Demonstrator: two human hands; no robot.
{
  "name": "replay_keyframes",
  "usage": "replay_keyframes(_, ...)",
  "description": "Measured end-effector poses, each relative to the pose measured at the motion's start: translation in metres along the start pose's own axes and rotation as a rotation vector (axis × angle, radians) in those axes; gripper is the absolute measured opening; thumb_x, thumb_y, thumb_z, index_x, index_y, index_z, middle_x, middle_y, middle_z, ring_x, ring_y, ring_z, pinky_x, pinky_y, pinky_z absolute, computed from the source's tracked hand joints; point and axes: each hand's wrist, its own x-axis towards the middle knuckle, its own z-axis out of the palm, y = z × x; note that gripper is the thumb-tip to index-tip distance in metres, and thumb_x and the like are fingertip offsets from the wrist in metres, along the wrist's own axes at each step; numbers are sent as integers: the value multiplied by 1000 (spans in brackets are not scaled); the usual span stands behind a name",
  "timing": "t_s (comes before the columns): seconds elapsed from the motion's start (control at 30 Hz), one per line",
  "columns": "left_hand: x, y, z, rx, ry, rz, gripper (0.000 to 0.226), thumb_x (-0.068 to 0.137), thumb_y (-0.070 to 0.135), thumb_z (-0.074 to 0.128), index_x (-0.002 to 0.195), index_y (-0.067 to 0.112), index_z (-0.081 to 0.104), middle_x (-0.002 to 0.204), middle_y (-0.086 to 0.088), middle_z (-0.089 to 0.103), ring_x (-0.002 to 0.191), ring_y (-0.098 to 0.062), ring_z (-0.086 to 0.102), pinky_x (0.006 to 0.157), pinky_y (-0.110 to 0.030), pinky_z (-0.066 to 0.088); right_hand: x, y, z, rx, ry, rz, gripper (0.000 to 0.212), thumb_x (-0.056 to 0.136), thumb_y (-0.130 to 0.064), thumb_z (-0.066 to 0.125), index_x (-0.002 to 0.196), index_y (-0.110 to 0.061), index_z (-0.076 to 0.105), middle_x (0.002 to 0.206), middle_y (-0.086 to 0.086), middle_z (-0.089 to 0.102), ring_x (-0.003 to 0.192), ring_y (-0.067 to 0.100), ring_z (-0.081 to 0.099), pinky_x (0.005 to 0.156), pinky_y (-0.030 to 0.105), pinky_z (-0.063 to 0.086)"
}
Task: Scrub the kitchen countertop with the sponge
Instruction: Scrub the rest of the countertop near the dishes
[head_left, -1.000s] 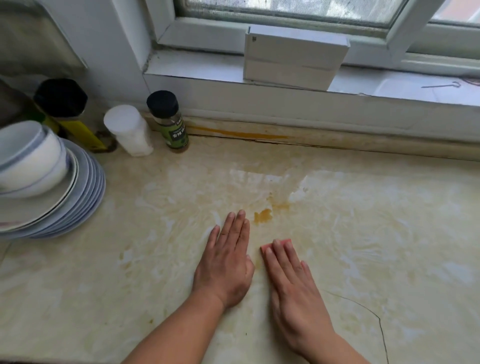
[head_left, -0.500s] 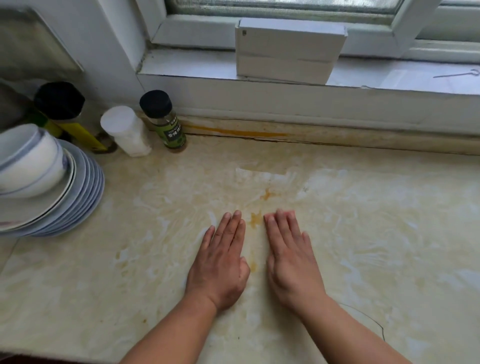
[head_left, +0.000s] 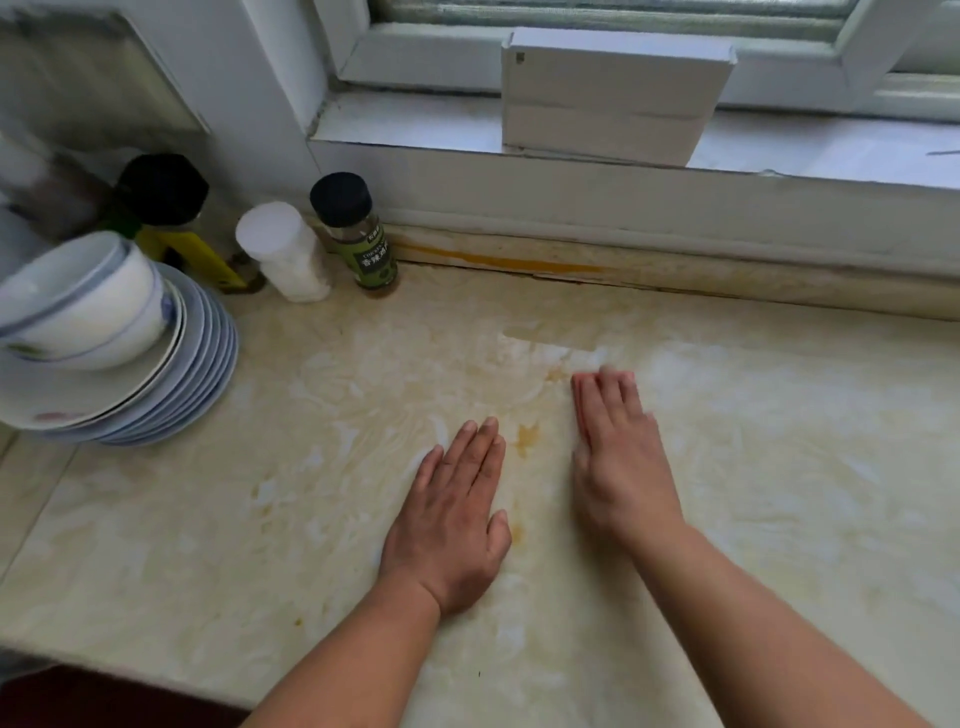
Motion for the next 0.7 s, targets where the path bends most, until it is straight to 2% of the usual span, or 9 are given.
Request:
replay_keyframes(0.07,1,0,0,-7,6,-2,82,93,50,14,164,22,-13,170,9,-30,153,-6,-33,128,-38,-13,49,-9,-15,-2,-13,18,67,105,-22,33,164,-26,2,172,-4,-10,156,15,-17,128,44,3)
replay_keyframes(0.13,1,0,0,-18,10,9,81,93,50,14,164,22,-13,169,9,-30,153,-7,-32,129,-38,-12,61,-14,-17,-41,-37,-49,68,104,-22,36,164,-26,4,172,-4,-8,157,16,-15,128,46,6)
replay_keyframes(0.23,0,0,-1,-49,8,11,82,91,48,15,165,21,-11,170,7,-29,154,-8,-30,128,-37,-12,11,-11,1,-55,-83,-226,73,101,-26,40,164,-31,3,171,-10,-8,156,10,-17,128,43,9)
replay_keyframes(0.33,0,-2,-3,-75,2,21,85,89,46,14,166,18,-8,170,5,-28,155,-9,-30,127,-34,-16,-60,-8,19,-43,-135,-337,74,96,-33,36,163,-38,4,170,-18,-6,156,6,-12,125,39,9)
replay_keyframes(0.47,0,-3,-3,-119,24,39,87,85,42,14,166,15,-5,171,3,-24,154,-9,-31,124,-31,-19,-45,-11,15,-67,-121,-242,72,99,-34,31,162,-42,-2,168,-21,-15,153,2,-21,126,38,4)
replay_keyframes(0.57,-2,-5,-5,-257,99,49,90,81,38,22,166,10,12,175,-3,-3,160,-12,-14,129,-32,-8,-14,-32,11,-54,-91,-113,75,100,-25,38,163,-36,-1,169,-16,-15,153,4,-24,128,41,3)
replay_keyframes(0.63,-4,-8,-5,-393,173,52,89,79,34,28,163,4,26,173,-9,14,161,-20,6,131,-36,6,-27,-37,15,-57,-119,-148,75,100,-26,37,163,-36,-1,169,-16,-15,153,4,-24,128,41,2)
replay_keyframes(0.7,-8,-13,-6,-523,221,28,85,80,30,30,160,2,33,171,-10,25,160,-21,17,130,-35,14,-70,-36,23,-52,-157,-222,75,96,-30,34,163,-38,-1,169,-18,-14,153,4,-21,126,38,1)
